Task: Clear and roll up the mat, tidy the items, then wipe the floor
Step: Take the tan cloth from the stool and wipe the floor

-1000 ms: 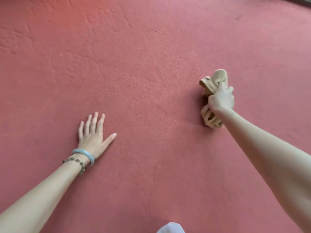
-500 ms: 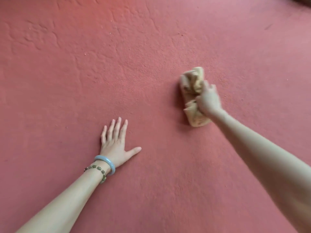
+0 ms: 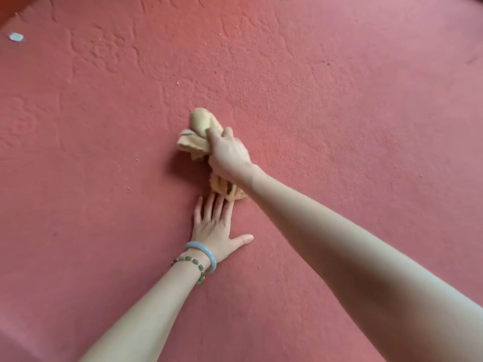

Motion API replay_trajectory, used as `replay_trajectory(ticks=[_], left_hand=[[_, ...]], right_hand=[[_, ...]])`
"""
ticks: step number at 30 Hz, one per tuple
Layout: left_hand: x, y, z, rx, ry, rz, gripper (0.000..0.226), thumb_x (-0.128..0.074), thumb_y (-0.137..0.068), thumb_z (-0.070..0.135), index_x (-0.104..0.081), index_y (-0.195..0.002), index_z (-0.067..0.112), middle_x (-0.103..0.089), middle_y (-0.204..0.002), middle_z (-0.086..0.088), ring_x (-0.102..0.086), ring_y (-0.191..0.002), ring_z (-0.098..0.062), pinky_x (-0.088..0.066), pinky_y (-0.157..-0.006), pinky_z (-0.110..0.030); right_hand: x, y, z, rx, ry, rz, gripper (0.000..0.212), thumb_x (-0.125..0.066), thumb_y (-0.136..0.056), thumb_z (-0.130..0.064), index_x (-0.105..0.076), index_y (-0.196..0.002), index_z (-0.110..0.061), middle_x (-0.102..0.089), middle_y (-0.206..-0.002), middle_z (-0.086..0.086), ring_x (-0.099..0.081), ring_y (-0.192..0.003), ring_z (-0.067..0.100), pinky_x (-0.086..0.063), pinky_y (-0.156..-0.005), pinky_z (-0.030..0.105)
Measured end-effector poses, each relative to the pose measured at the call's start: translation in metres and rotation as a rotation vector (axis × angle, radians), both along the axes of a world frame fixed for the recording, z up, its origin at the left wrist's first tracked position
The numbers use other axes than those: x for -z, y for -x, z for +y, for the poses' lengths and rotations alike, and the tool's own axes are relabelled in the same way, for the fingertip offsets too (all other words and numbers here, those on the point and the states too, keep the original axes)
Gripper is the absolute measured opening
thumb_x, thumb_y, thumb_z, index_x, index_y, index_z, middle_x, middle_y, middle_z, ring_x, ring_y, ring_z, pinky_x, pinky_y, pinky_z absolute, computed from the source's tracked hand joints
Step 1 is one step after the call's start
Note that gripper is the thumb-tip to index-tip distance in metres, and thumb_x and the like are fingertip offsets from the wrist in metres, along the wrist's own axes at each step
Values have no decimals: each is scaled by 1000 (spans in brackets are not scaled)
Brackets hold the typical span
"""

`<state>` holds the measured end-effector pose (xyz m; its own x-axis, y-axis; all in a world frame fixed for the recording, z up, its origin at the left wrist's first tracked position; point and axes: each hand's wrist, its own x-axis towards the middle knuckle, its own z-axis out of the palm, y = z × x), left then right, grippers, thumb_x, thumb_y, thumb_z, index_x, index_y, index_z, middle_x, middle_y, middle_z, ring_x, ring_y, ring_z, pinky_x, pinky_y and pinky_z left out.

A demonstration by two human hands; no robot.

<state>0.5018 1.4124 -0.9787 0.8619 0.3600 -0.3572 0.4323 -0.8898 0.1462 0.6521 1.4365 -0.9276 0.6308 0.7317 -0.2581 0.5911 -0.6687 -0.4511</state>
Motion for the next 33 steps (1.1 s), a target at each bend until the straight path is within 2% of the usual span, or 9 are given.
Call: replay_trajectory(ticks=[4, 7, 11, 17, 20, 22, 25, 30, 33], left_hand=[[-4, 0, 1, -11, 27, 48, 112, -2, -53, 79, -3, -147, 17, -7, -156, -6, -1, -142, -26, 16, -104, -38], [2, 2, 1, -7, 5, 1, 106, -22, -67, 82, 8, -148, 21, 6, -157, -3, 13, -143, -22, 18, -109, -39], [4, 2, 2, -15, 45, 0, 104, -37, -75, 77, 17, -146, 24, 22, -154, 0, 23, -140, -17, 17, -112, -40], [4, 1, 0, -42, 60, -23, 103, -43, -75, 75, 13, -146, 26, 20, -155, 1, 20, -141, -17, 15, -113, -40], [-2, 3, 3, -67, 173, -88, 102, -56, -76, 64, 7, -147, 26, 12, -156, 2, 13, -143, -15, 10, -115, -37], [-11, 16, 12, -148, 300, -265, 95, -65, -80, 43, -2, -148, 24, -2, -157, 0, -1, -144, -16, 0, -117, -34], [-24, 51, 36, -235, 245, -455, 72, -62, -86, 15, -23, -146, 10, -24, -152, -10, -18, -141, -23, -8, -113, -25], [-29, 114, 64, -241, 108, -291, 62, -61, -87, 14, -32, -142, 9, -30, -150, -12, -20, -141, -25, -12, -113, -33], [-32, 126, 59, -240, 92, -235, 63, -56, -91, 22, -26, -145, 13, -21, -154, -7, -11, -143, -21, -9, -115, -36]], right_hand=[[-6, 30, 15, -292, -24, 26, 36, -47, -87, -16, -46, -123, -15, -45, -111, 16, -55, -97, 39, -41, -72, 41], [-5, -27, -25, -105, -31, -37, 39, -53, -88, -27, -45, -124, -16, -46, -110, 17, -56, -95, 40, -38, -68, 39], [-3, -113, -145, 225, 106, -189, 46, -59, -84, -33, -44, -125, -18, -45, -117, 22, -55, -101, 44, -44, -78, 46], [-14, -126, -290, 610, 316, -292, 36, -44, -85, -7, -43, -120, -12, -41, -114, 28, -51, -101, 50, -43, -85, 52], [-4, -67, -254, 436, 217, -228, 43, -44, -81, -3, -43, -123, -12, -42, -112, 25, -53, -96, 47, -45, -78, 47], [2, -7, -215, 233, 130, -181, 42, -44, -82, -3, -43, -122, -13, -43, -112, 20, -53, -95, 42, -45, -75, 45], [-9, 96, -170, -54, 44, -57, 37, -44, -85, -5, -41, -121, -13, -42, -115, 16, -49, -100, 39, -41, -71, 43], [-17, 213, -161, -561, -16, 97, 39, -44, -89, -5, -39, -127, -7, -43, -119, 21, -48, -101, 39, -33, -69, 42], [-9, 183, -175, -388, -35, 115, 42, -55, -85, -12, -38, -123, -15, -41, -114, 15, -50, -98, 37, -44, -69, 44]])
